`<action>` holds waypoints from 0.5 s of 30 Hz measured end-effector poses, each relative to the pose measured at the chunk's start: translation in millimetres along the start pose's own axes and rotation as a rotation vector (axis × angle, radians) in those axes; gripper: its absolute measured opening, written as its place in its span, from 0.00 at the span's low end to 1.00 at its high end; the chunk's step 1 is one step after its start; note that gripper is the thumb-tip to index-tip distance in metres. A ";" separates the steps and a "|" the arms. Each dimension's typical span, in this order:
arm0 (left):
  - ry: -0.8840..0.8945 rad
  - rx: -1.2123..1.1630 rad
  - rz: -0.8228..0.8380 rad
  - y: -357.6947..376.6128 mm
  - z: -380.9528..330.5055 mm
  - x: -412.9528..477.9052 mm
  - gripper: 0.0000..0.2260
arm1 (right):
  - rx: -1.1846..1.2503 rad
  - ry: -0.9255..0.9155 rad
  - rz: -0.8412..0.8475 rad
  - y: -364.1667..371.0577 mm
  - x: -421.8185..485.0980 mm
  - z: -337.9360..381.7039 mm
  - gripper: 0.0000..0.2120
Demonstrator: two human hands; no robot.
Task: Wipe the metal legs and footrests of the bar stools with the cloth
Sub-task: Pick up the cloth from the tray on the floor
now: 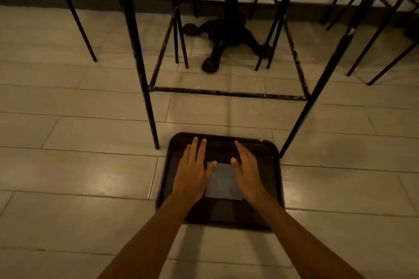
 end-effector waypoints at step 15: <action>-0.416 -0.502 0.304 149.0 58.2 56.2 0.27 | 0.277 0.519 -0.222 54.7 2.5 -145.7 0.18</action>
Point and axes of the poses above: each hand's wrist, its own x-axis towards the middle knuckle, its own y-axis out of the palm, z = x × y, the point moved 5 cm from there along x, towards the middle knuckle, and after that the axes turned 10 degrees about -y, right-handed, at the moved point
